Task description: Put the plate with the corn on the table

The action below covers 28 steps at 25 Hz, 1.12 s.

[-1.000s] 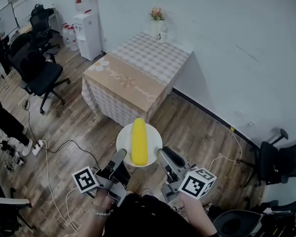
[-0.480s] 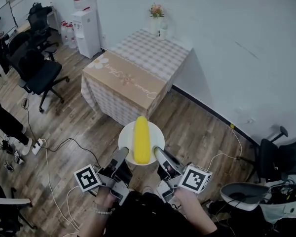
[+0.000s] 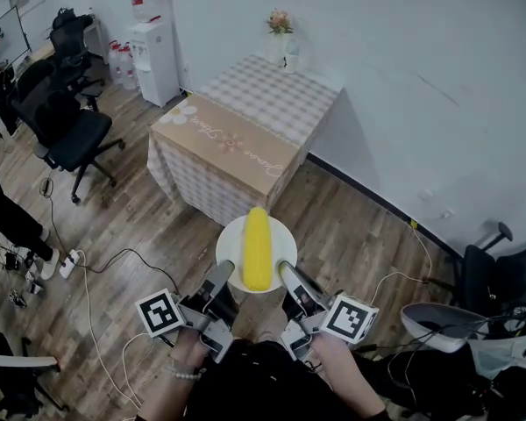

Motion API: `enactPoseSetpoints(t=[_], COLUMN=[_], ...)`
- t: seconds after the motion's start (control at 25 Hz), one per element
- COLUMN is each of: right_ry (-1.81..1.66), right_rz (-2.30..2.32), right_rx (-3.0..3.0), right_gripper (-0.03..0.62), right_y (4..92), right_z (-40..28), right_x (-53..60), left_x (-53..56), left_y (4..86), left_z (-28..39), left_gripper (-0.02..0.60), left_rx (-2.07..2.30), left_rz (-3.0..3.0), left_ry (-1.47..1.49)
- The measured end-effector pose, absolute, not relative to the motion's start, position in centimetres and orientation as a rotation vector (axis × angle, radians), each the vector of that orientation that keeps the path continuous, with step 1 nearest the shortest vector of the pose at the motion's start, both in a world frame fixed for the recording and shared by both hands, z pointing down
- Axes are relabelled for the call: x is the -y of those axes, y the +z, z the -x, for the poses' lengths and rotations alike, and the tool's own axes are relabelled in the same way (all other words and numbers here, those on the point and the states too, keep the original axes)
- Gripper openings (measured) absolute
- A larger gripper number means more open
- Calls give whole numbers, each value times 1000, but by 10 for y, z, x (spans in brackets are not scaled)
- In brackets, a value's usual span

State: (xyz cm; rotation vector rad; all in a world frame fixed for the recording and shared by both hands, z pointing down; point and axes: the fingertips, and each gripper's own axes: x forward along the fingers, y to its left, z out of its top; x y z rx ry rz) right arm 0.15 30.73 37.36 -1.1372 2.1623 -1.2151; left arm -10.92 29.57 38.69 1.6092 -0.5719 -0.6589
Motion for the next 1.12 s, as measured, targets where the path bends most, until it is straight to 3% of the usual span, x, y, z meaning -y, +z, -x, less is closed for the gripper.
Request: enactPoseSetpoints(t=[1.12], right_ry=[-1188], right_rz=[1151], right_rx=[-2136], right_gripper=[97], right_y=[383], right_z=[34], right_x=[-319], left_x=[-304], left_y=[394], left_z=[143], left_gripper=[37], left_rx=[545], left_rz=[-1635], left_ry=[-624])
